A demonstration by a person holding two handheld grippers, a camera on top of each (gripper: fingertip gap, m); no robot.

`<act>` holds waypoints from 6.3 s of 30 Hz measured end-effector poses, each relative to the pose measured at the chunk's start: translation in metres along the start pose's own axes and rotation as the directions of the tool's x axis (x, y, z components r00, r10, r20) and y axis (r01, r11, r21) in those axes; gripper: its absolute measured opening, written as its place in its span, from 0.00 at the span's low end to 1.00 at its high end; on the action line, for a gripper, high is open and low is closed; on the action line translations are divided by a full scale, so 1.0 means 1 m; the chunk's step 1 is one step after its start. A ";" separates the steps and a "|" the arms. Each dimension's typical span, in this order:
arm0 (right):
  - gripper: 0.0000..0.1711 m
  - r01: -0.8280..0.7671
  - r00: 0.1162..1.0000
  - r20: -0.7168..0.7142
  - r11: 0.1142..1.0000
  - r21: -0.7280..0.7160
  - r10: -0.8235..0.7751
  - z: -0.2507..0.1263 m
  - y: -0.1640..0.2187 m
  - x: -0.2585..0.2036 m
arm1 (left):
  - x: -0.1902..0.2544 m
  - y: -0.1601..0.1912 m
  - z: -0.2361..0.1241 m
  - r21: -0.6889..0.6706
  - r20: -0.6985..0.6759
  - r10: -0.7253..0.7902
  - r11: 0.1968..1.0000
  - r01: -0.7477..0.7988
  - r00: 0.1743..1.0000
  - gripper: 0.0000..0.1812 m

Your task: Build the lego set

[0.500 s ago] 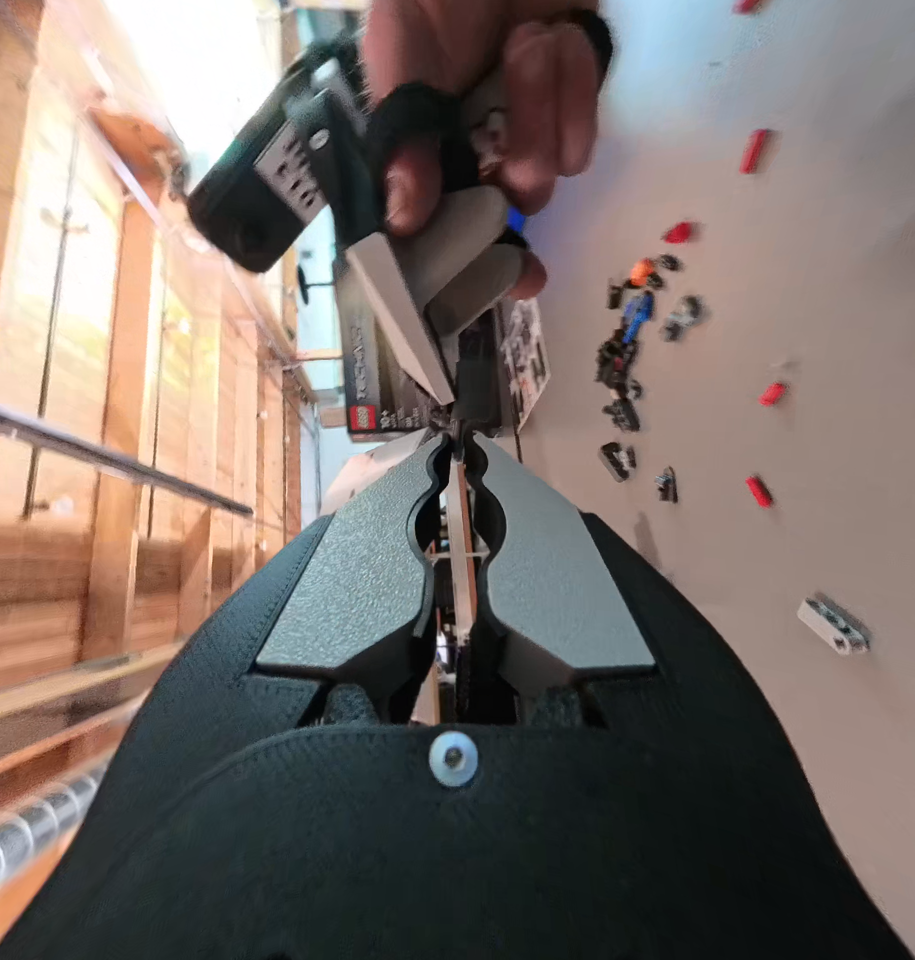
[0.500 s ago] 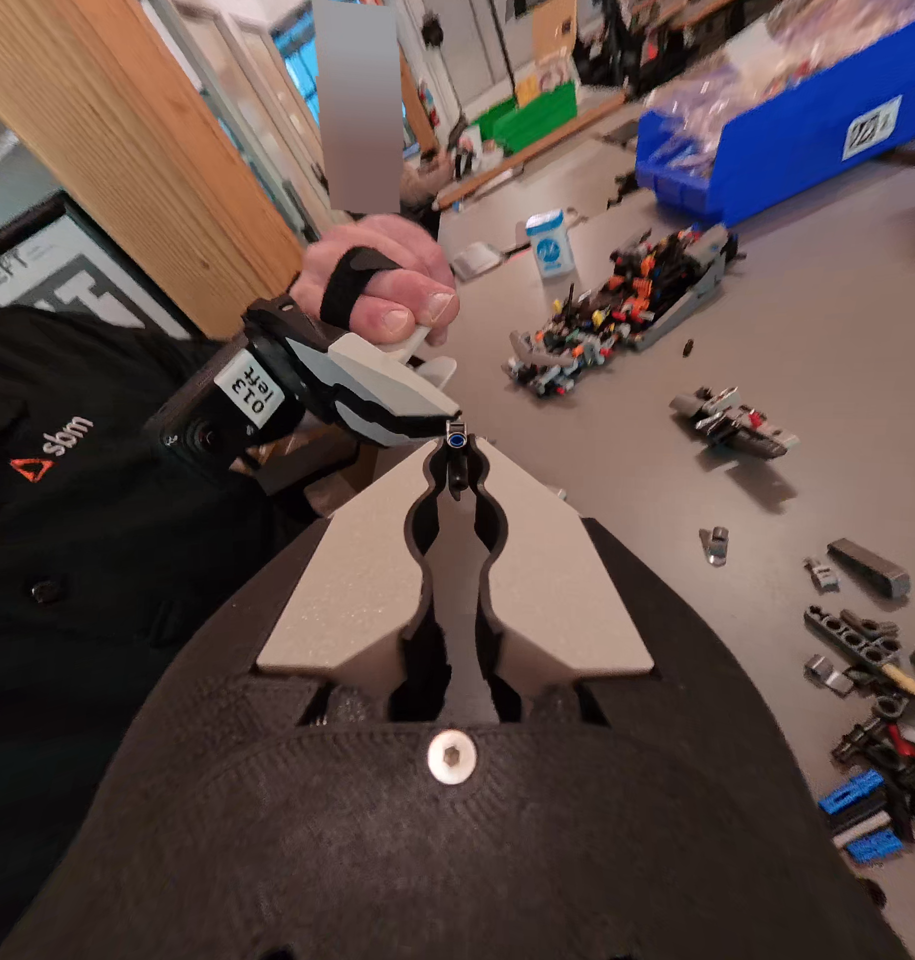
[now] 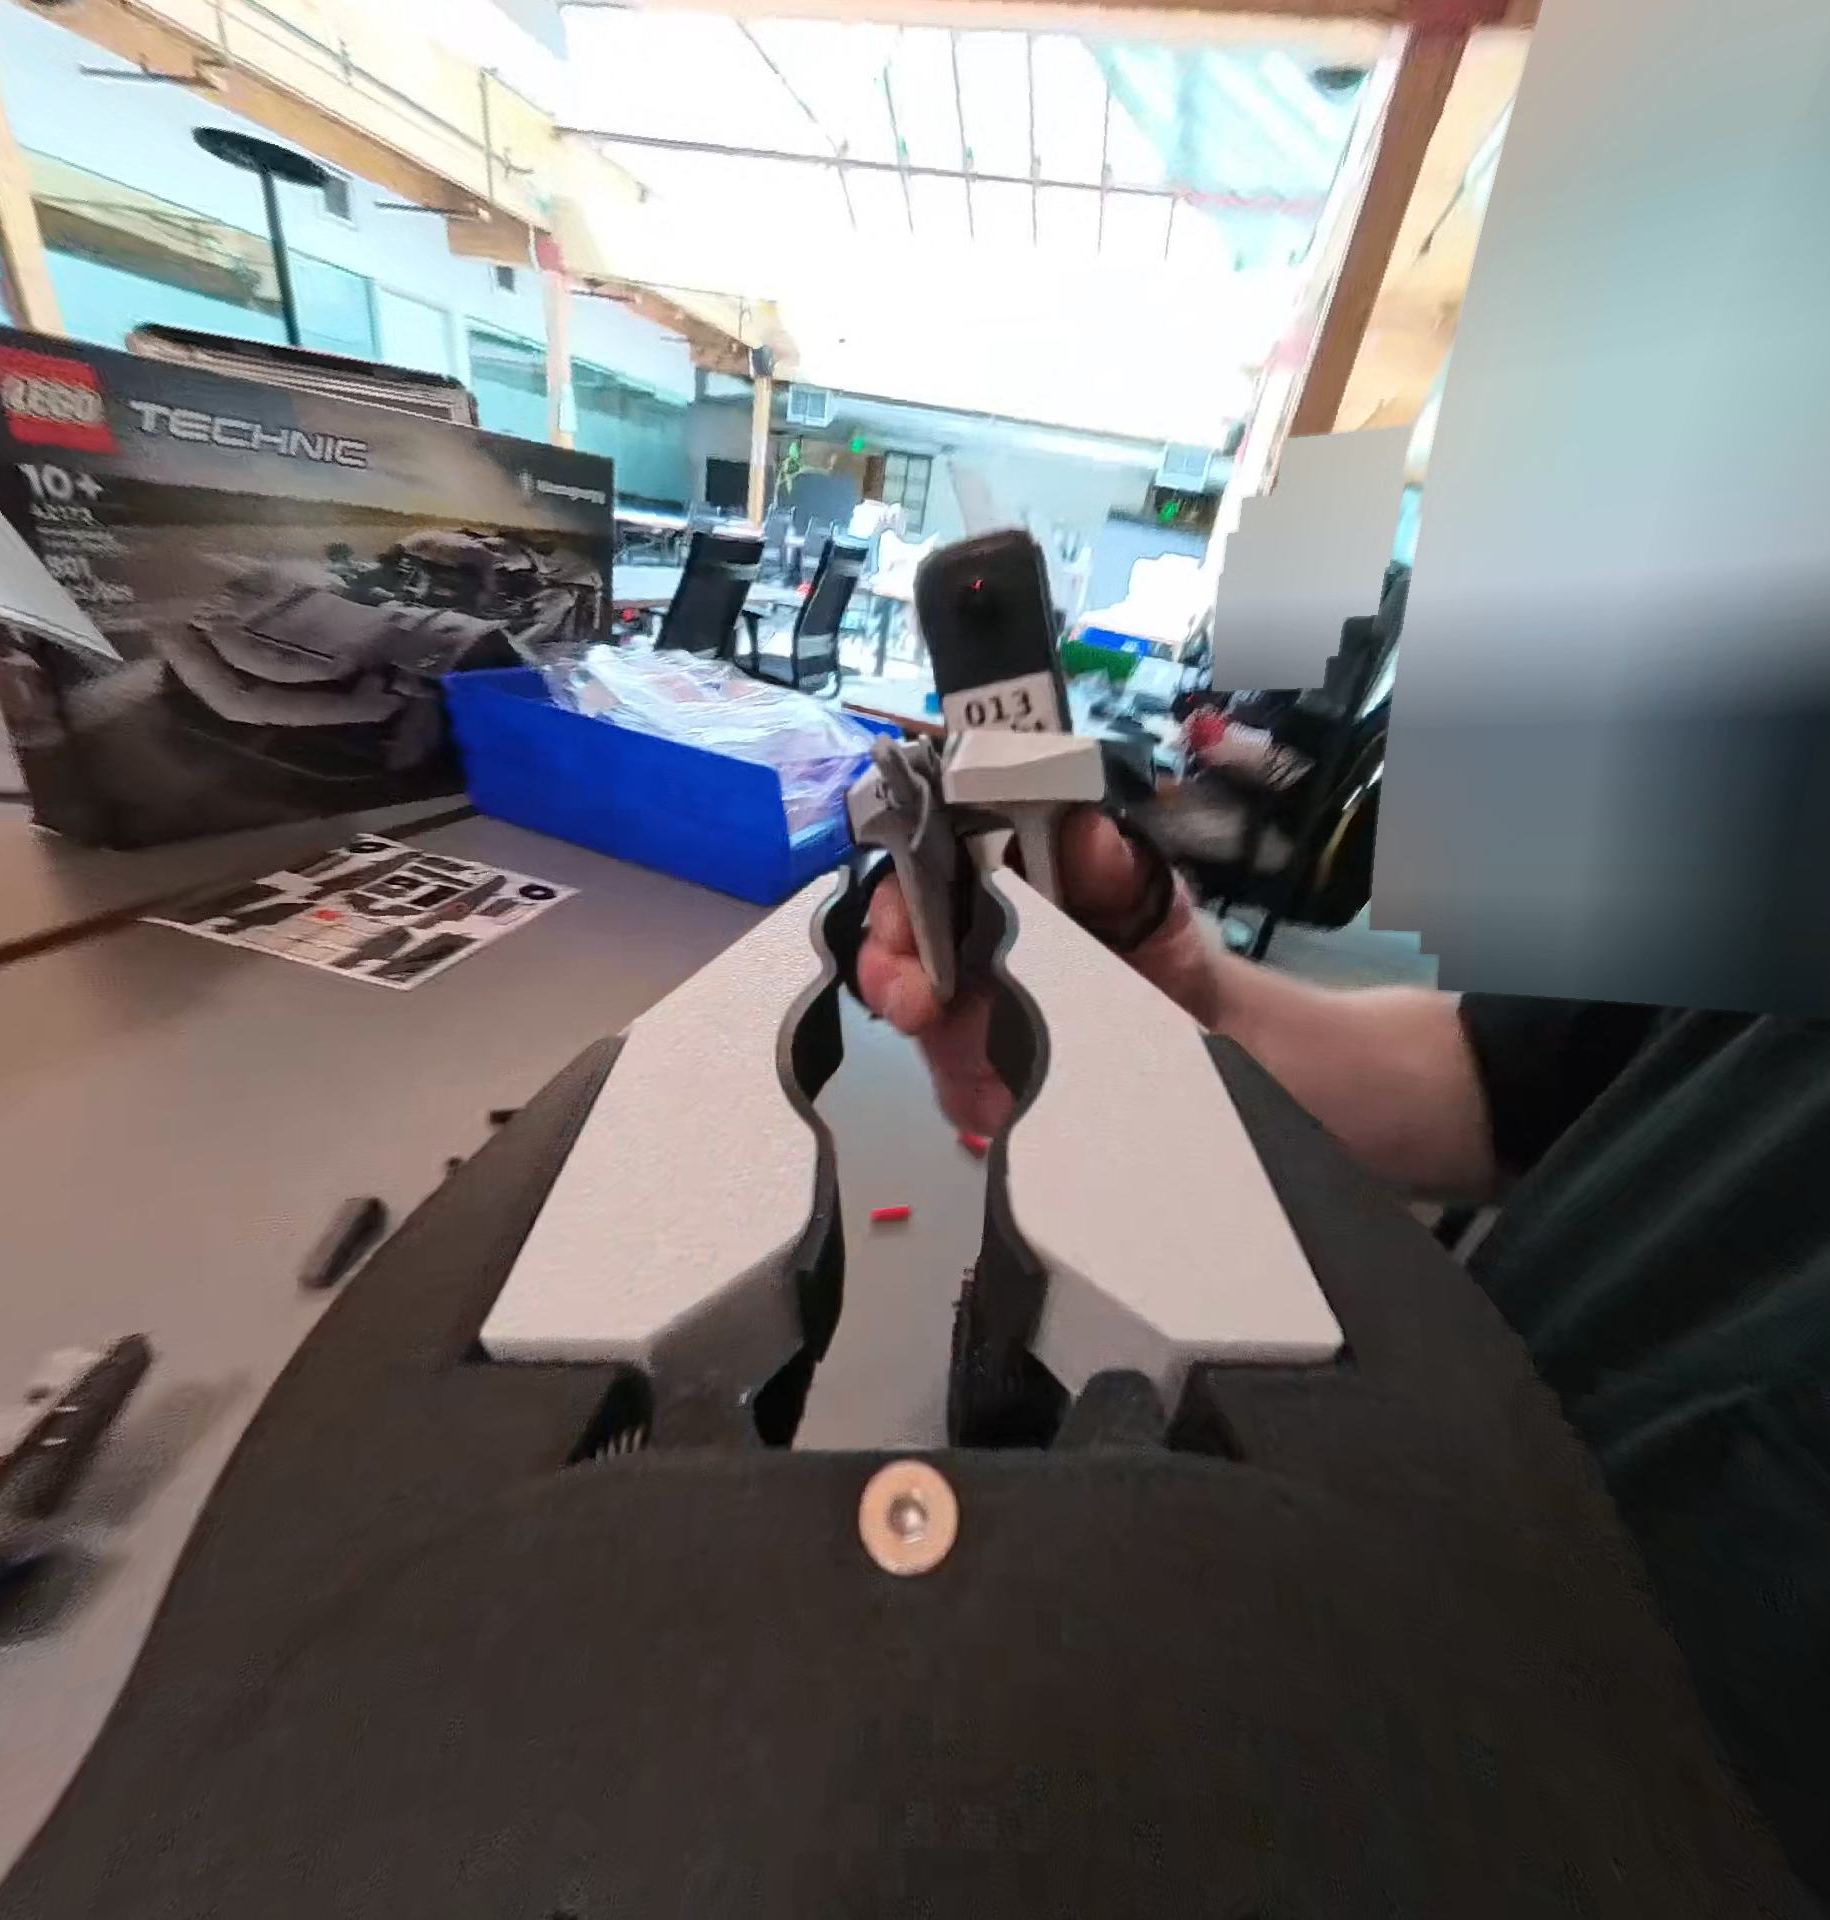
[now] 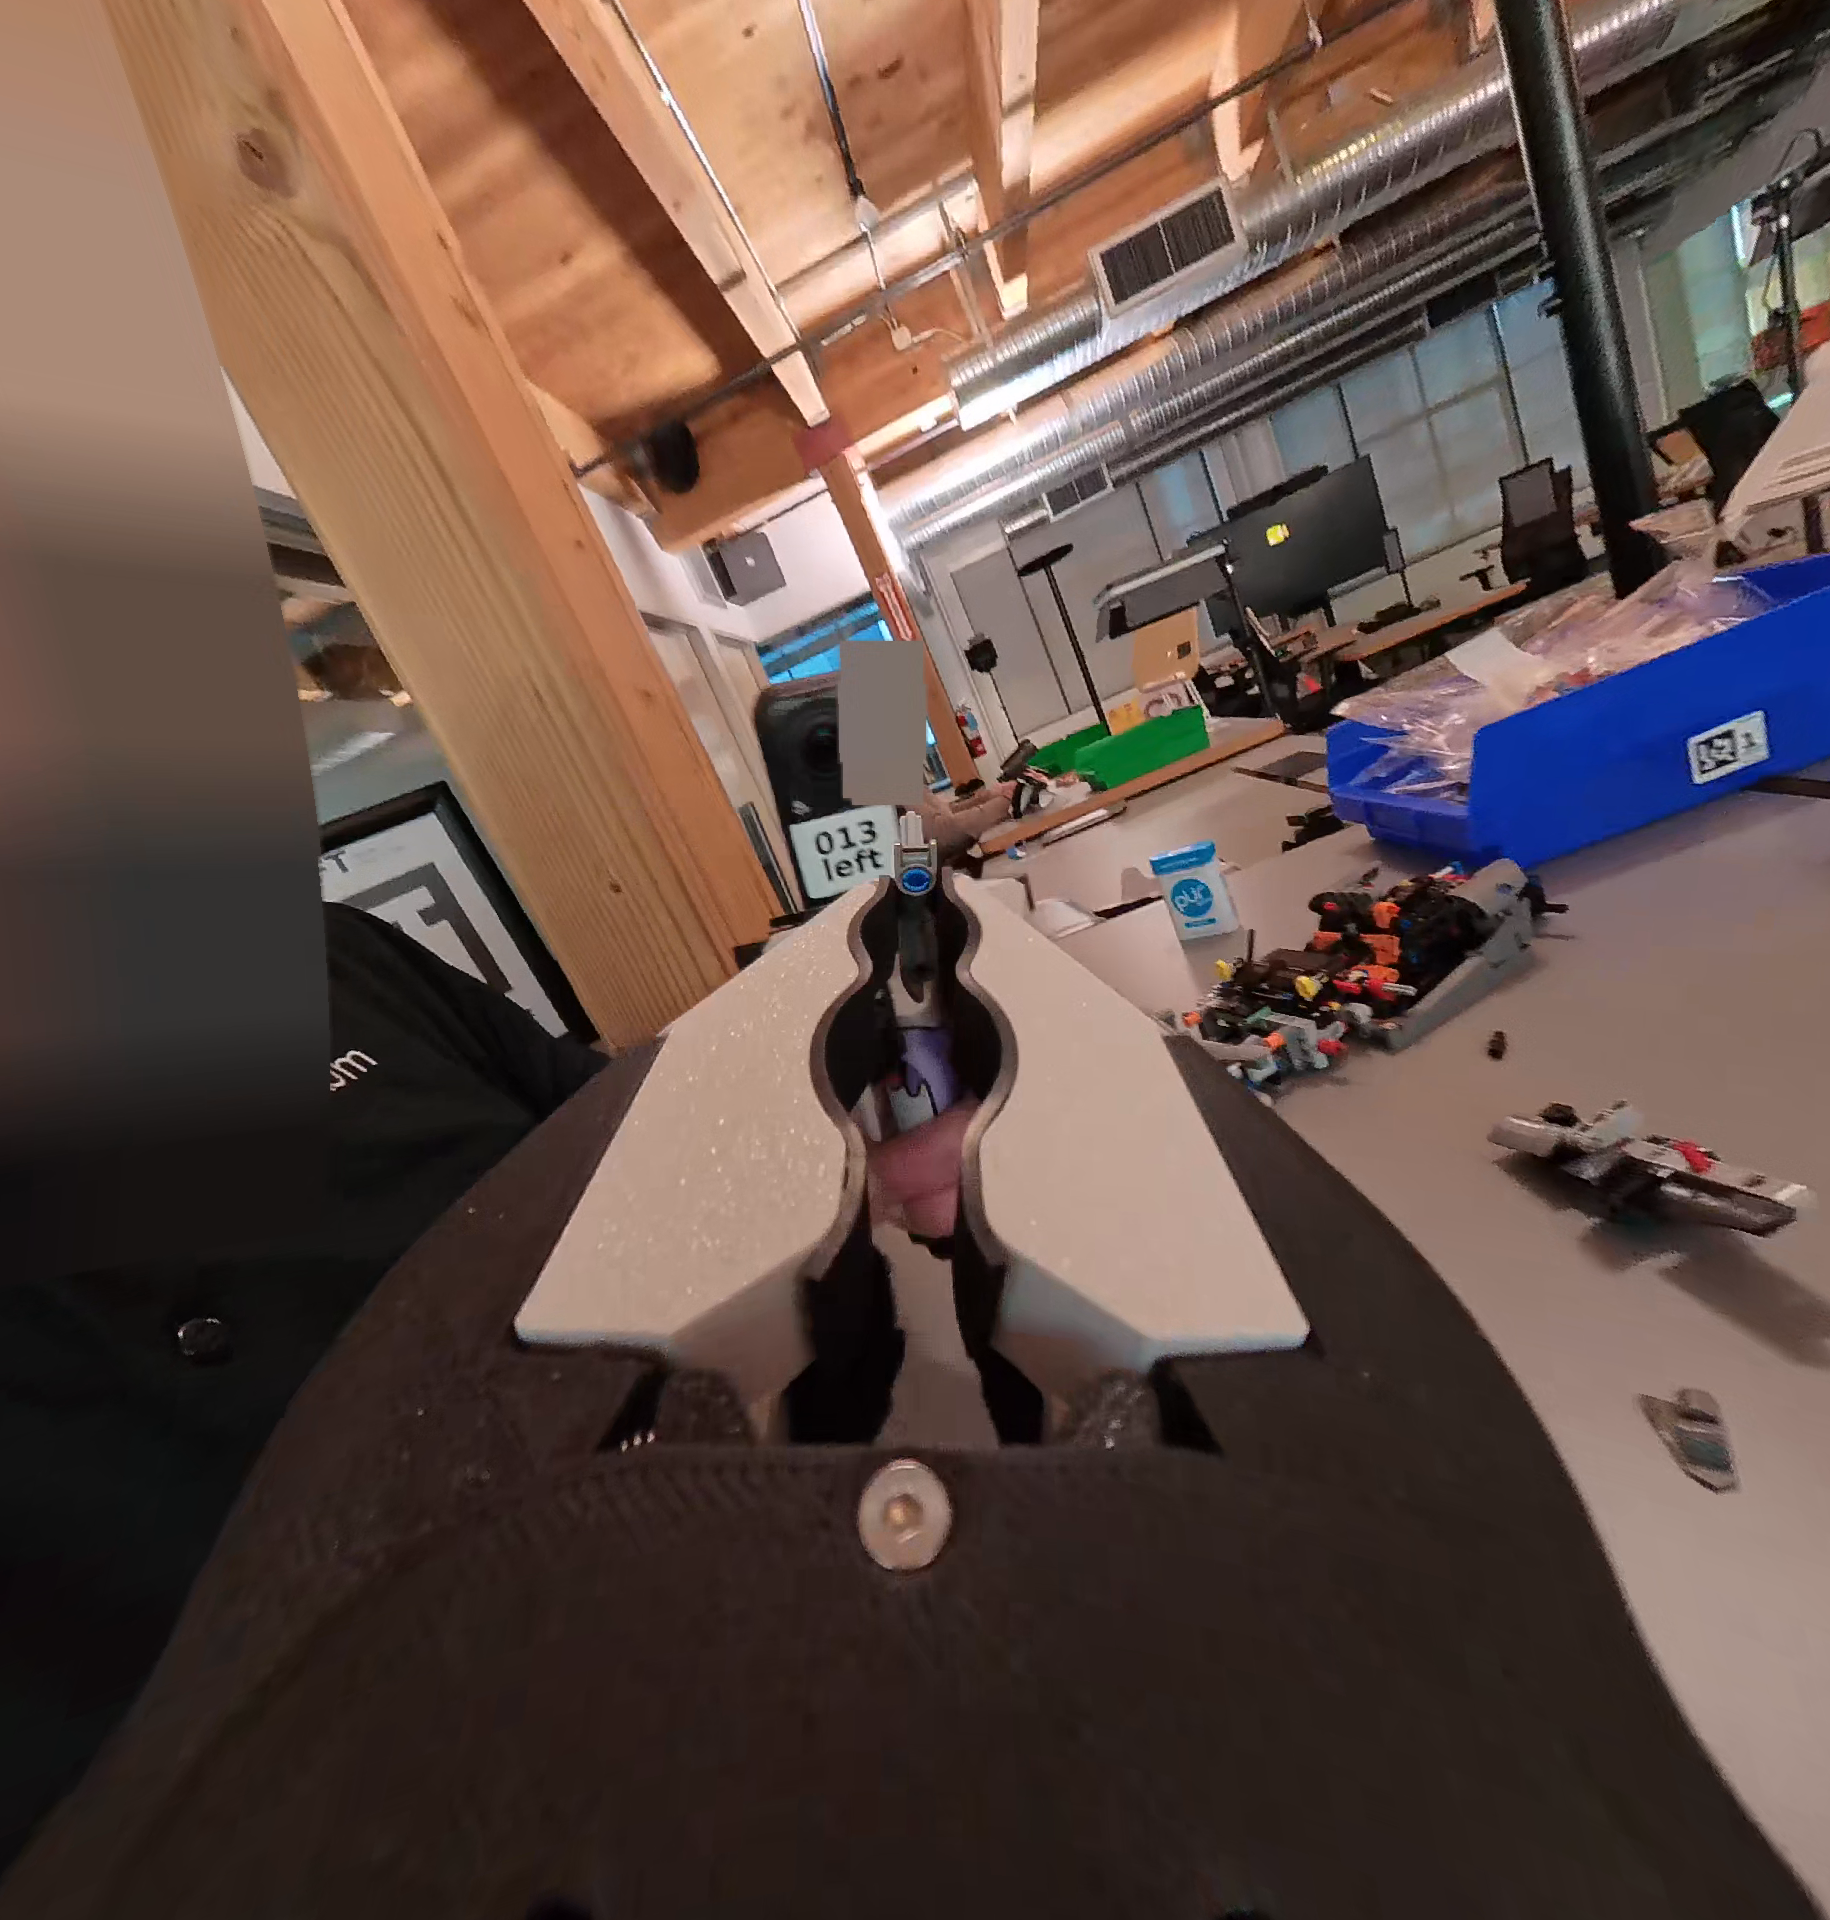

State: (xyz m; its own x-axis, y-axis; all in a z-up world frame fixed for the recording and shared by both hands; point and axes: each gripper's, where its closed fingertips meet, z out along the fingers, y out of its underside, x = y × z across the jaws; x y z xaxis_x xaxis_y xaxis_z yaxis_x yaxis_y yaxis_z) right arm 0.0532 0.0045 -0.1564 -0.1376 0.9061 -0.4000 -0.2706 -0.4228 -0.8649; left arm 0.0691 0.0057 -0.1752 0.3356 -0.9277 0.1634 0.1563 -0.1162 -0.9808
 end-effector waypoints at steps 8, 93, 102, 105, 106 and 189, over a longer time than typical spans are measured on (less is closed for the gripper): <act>0.03 -0.049 0.998 0.036 0.997 0.060 0.047 0.005 0.007 -0.006 | 0.009 -0.005 -0.005 0.126 -0.137 -0.171 0.974 0.188 0.976 0.02; 0.14 -0.004 0.955 -0.151 0.497 -0.868 -0.256 -0.106 0.167 -0.026 | 0.001 0.071 -0.107 -0.071 0.031 -0.304 0.950 0.305 0.952 0.03; 0.12 0.004 0.894 -0.229 0.519 -0.855 -0.385 -0.108 0.206 -0.040 | 0.014 0.079 -0.094 -0.112 0.004 -0.304 0.947 0.303 0.953 0.03; 0.09 0.019 0.866 -0.221 0.471 -0.882 -0.448 -0.108 0.214 -0.032 | 0.019 0.080 -0.096 -0.112 0.011 -0.300 0.948 0.299 0.954 0.03; 0.03 0.033 0.859 -0.215 0.469 -0.882 -0.465 -0.107 0.213 -0.032 | 0.021 0.079 -0.097 -0.107 0.013 -0.301 0.948 0.300 0.954 0.03; 0.13 0.179 0.901 0.033 0.301 -0.937 -0.432 0.044 0.225 0.064 | 0.008 0.081 -0.191 -0.082 0.177 -0.284 0.950 0.302 0.942 0.03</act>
State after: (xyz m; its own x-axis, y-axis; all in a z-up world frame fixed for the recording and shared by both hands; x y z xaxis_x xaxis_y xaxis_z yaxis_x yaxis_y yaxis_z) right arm -0.0581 -0.0335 -0.3631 -0.0388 0.9990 0.0237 0.7866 0.0452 -0.6158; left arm -0.0932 -0.0789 -0.2740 0.4364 -0.7781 0.4518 0.1739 -0.4197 -0.8909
